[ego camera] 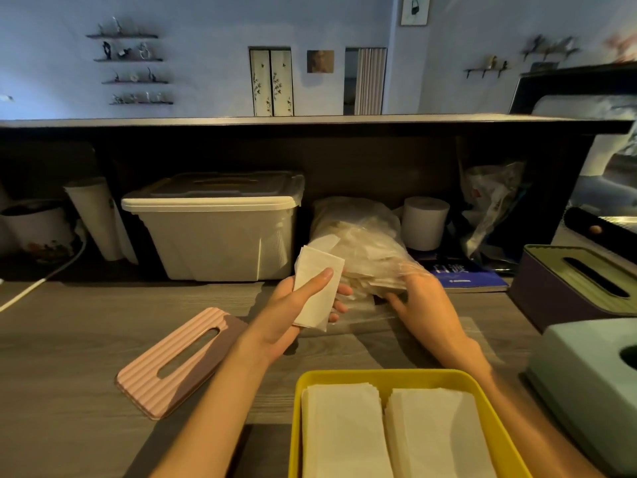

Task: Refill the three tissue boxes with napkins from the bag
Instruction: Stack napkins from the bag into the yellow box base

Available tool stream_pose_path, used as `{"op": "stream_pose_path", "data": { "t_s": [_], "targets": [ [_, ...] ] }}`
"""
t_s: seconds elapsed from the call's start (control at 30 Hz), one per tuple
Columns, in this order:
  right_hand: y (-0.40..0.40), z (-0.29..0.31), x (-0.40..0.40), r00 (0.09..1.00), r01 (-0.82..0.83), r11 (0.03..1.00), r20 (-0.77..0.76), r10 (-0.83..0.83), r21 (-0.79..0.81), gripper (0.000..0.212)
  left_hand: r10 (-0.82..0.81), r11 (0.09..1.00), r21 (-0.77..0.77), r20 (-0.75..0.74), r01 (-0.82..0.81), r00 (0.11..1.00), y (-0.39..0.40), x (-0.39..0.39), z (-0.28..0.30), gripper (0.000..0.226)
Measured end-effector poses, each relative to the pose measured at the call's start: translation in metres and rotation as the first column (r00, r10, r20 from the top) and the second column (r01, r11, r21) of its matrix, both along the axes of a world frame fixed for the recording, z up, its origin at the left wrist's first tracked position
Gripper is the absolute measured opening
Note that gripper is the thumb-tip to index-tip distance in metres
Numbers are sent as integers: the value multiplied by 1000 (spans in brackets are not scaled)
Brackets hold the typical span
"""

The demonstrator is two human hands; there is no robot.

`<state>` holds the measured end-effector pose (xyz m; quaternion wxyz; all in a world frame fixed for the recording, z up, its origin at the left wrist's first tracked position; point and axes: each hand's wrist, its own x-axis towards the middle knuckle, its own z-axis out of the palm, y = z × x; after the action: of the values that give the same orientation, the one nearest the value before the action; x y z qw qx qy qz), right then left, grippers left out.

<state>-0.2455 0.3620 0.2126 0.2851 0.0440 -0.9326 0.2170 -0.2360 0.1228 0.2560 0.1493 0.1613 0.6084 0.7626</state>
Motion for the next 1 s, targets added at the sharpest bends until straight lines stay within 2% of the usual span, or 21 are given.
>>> {"op": "stream_pose_path", "data": {
  "t_s": [0.13, 0.27, 0.4, 0.47, 0.63, 0.73, 0.83, 0.9, 1.0],
  "targets": [
    [3, -5, -2, 997, 13, 999, -70, -16, -49, 35, 32, 999, 17, -4, -32, 999, 2, -2, -2, 37],
    [1, 7, 3, 981, -83, 994, -184, 67, -77, 17, 84, 996, 41, 5, -84, 996, 3, -5, -5, 39],
    [0, 20, 9, 956, -135, 991, -262, 133, 9, 13, 136, 990, 39, 3, -137, 991, 2, -7, -7, 38],
    [1, 25, 11, 955, -142, 989, -257, 147, 36, 12, 151, 988, 30, 5, -151, 989, 3, -7, -7, 37],
    [7, 19, 7, 986, -112, 989, -110, 123, 97, 19, 150, 988, 26, 3, -150, 989, 3, -6, -8, 35],
    [9, 18, 6, 987, -95, 987, -119, 111, 127, 17, 147, 989, 8, -2, -147, 989, 5, -5, -8, 35],
    [5, 27, 11, 968, -134, 982, -192, 159, 135, 17, 163, 987, -3, -7, -163, 987, 5, -6, -9, 35],
    [3, 36, 15, 945, -216, 973, -235, 228, 77, 17, 177, 984, -7, -6, -177, 984, 5, -7, -9, 34],
    [1, 47, 21, 946, -294, 951, -171, 276, -94, 18, 188, 982, -5, 1, -188, 982, 5, -7, -9, 34]
  ]
}}
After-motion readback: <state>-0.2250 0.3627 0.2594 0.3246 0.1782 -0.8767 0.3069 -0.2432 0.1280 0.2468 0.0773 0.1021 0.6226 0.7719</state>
